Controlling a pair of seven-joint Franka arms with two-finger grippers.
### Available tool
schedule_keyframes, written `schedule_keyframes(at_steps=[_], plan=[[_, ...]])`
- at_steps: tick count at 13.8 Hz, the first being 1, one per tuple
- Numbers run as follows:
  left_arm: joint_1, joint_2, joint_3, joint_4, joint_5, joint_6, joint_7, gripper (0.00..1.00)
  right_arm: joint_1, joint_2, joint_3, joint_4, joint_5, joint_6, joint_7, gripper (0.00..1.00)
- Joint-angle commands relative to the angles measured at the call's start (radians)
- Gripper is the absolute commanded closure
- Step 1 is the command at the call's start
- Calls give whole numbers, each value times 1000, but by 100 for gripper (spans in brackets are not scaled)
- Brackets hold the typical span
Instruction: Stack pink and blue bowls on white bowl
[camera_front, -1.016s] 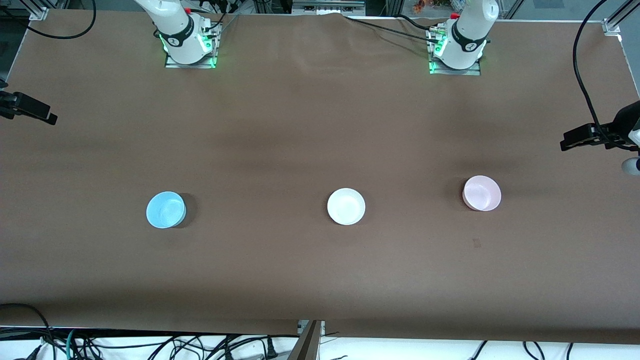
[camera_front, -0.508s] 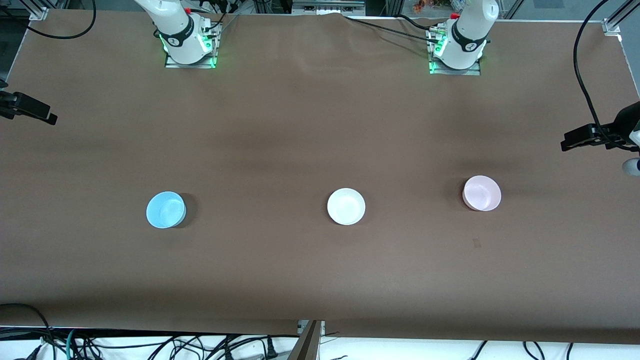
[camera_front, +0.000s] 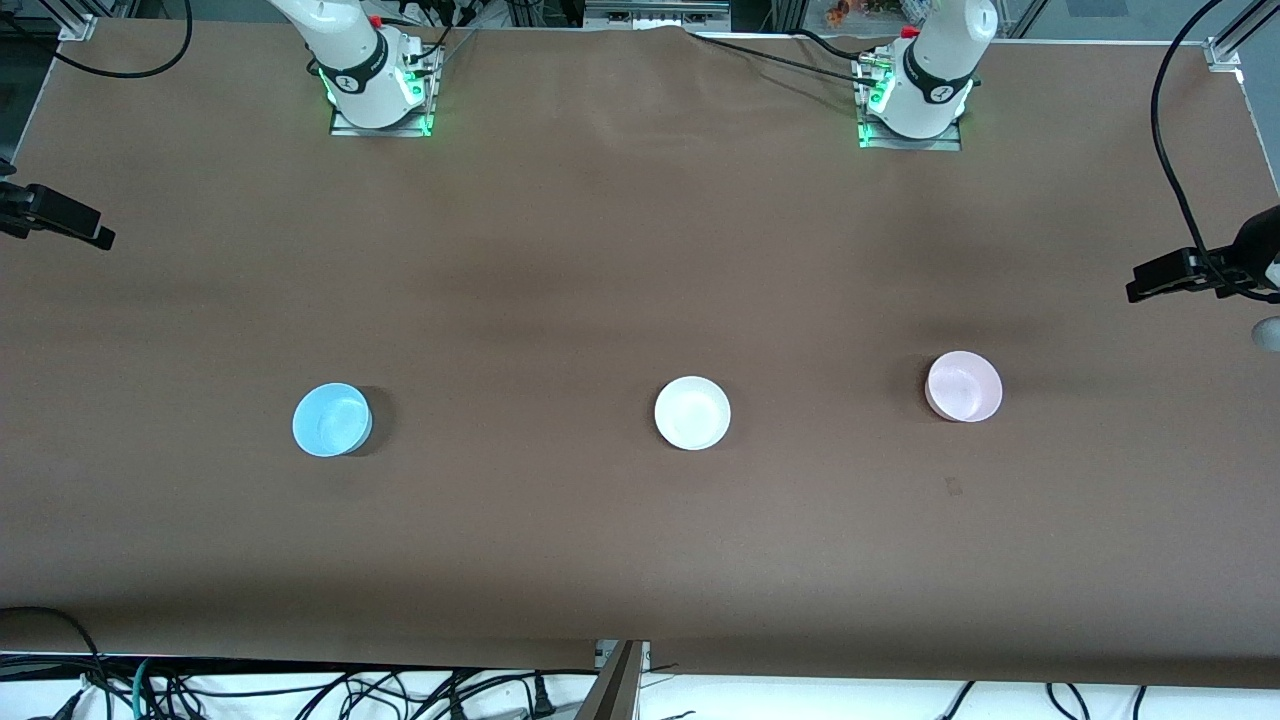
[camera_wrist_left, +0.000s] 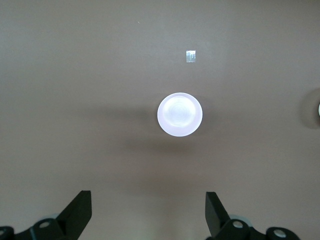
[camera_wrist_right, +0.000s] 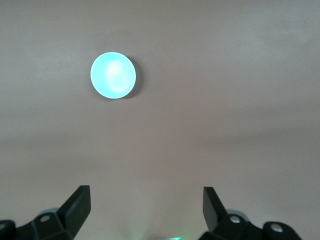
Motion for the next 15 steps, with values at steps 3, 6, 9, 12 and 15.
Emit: schedule_keyframes(at_steps=[3,6,9,12,15], plan=[[12,3,-1,0,7,-4,5,0,-6,10,0,25,24,-8,12,1],[16,5,1,-37,8,5,10,0,-6,10,0,24,24,-8,12,1],[37,5,1,-67,7,34,13,0,-6,10,0,25,22,-9,10,1],[46,9,5,-132,5,96,13,0,-6,10,0,24,21,-9,11,1],[60,17,5,-233,4,192,11,0,-6,10,0,25,21,-9,7,1]])
